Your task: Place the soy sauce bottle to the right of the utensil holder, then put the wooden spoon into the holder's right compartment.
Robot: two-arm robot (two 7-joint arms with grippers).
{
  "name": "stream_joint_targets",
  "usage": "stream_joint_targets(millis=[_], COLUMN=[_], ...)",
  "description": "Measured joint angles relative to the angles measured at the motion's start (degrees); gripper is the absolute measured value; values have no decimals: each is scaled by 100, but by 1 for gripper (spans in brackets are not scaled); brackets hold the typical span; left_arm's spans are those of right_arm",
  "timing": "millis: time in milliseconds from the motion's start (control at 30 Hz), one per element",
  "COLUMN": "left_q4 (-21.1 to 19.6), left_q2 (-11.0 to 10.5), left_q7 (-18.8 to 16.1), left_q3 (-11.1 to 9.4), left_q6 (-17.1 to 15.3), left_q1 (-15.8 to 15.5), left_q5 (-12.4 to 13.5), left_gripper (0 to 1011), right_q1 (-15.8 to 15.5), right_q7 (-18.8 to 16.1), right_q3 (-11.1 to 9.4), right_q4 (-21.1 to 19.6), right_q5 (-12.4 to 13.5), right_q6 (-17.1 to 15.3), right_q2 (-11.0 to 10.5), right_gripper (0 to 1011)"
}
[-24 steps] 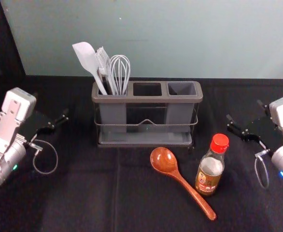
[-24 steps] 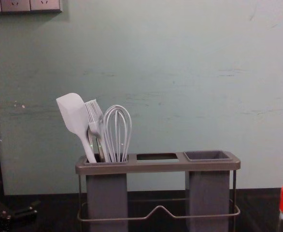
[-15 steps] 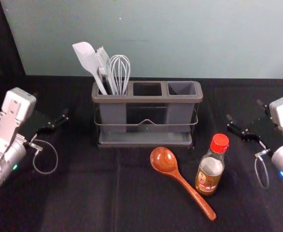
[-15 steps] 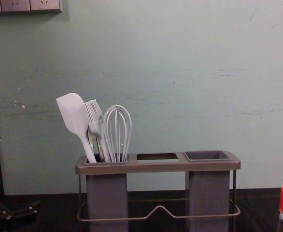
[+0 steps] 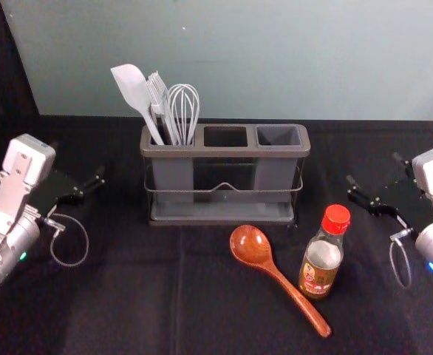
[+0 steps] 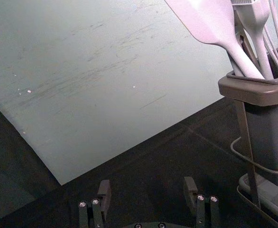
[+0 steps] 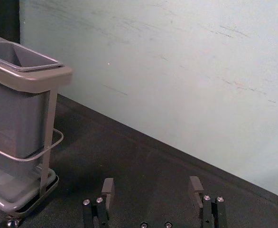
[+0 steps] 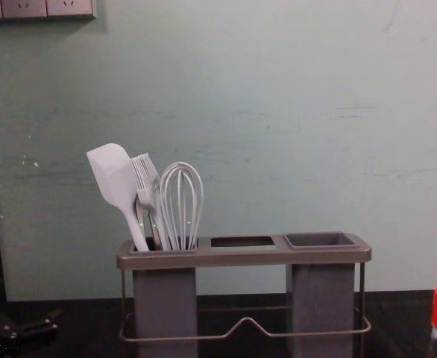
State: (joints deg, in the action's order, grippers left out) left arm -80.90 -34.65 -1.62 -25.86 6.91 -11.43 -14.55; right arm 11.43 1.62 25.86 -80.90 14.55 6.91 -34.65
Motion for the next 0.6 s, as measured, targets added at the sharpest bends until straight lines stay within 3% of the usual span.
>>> stream_joint_targets(millis=[600], left_q4=[0], left_q2=[0], left_q7=[0], left_q3=[0], left_q6=[0], left_q1=[0], left_q5=[0], left_gripper=[1005], right_q1=[-103], right_q7=[-3], right_q3=[-74], right_q4=[-89], right_q5=[-22], right_q6=[28], right_q2=[-19], right_gripper=[1003])
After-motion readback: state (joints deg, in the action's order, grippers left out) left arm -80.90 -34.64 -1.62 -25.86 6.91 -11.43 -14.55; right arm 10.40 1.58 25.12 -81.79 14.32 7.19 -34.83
